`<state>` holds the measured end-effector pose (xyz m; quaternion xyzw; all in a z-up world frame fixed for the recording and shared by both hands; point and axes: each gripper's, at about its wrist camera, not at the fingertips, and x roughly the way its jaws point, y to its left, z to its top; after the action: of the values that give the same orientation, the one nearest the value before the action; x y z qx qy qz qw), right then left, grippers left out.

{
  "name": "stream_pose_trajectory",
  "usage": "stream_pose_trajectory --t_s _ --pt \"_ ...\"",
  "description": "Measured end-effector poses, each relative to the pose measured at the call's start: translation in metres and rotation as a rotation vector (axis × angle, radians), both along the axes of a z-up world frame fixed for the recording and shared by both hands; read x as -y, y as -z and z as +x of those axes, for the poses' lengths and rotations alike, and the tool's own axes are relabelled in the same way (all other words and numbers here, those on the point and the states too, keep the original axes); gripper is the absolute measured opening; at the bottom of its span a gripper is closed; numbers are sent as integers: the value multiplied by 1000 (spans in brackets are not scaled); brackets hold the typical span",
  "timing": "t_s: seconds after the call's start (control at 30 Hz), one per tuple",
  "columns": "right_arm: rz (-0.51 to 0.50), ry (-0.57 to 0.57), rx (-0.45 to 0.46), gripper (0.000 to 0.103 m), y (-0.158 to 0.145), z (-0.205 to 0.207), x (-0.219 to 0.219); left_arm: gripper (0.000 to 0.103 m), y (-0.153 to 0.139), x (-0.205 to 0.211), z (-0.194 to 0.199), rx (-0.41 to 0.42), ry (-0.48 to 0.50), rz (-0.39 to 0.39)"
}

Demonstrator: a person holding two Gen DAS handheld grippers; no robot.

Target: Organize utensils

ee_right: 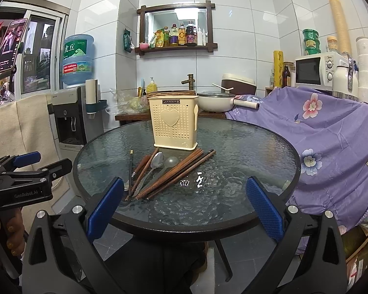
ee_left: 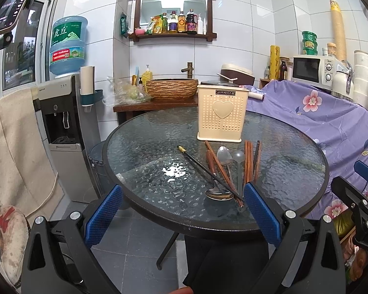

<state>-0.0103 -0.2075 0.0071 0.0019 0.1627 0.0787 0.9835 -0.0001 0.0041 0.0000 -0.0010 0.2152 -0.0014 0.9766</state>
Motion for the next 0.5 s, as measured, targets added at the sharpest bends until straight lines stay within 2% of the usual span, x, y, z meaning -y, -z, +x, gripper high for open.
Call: stream_pose_trajectory --t_s 0.5 --pt "-1 -1 -2 98 -2 -1 -1 97 0 1 0 2 -6 8"
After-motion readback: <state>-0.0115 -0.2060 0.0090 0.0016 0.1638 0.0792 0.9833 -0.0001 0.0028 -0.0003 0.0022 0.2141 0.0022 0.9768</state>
